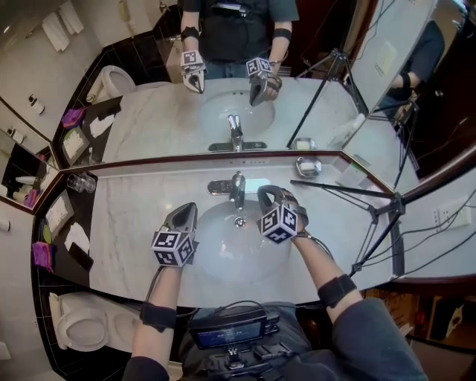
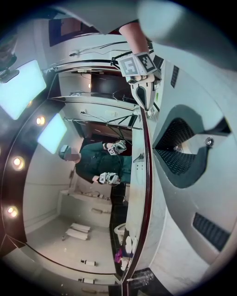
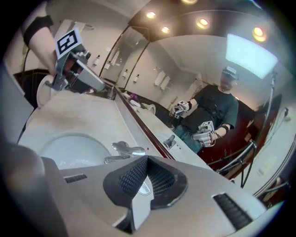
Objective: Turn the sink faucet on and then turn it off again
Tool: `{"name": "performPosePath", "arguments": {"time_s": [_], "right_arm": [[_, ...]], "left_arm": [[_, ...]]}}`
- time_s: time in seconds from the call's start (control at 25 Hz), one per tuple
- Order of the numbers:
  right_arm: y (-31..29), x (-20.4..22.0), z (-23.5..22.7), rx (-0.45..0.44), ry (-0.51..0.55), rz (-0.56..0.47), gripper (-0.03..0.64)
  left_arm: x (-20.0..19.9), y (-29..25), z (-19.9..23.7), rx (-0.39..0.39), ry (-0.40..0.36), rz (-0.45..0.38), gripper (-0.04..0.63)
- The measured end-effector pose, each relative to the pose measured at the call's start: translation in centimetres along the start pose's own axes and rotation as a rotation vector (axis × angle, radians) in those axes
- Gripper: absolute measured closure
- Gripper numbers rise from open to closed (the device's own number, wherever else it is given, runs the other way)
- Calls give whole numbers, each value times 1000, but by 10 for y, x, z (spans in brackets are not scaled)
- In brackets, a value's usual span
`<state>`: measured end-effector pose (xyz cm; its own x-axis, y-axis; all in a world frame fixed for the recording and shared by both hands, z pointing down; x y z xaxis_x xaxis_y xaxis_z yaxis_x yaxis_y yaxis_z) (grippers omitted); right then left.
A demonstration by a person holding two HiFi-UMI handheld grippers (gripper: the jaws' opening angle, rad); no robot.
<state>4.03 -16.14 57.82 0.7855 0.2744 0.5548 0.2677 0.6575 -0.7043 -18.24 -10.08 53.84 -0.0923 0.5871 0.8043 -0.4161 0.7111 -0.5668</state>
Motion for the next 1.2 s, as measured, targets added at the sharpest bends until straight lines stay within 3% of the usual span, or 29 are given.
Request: {"name": "performPosePath", "arguments": {"time_s": [0.32,0.72,0.92,1.2], "right_arm": [[38,15,-20,-60,-360,-55,598],[73,63,-20,-139,-769,-126,598],[80,77,-14,-167,-869,-145,598],[82,83,-7,-183,-868,-145,598]], "left_arm": [[-3,9,-7,8,-7,-21,595],[0,18,-9,2,-14,-30,595],[1,22,-8,-1,-12,-32,595],[5,21,-14,0,-49,-1,595]]}}
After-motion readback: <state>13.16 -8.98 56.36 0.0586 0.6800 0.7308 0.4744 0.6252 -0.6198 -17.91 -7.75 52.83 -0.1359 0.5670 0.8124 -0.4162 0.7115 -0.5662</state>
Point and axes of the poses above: the fingertips, and each gripper's own axes: y backward along the fingers, z to its left, x out of its underside, the point moved 3 cm from there along y, backward along the fingers, and after that the axes turned 13 degrees about z, right-handed, at the moved point
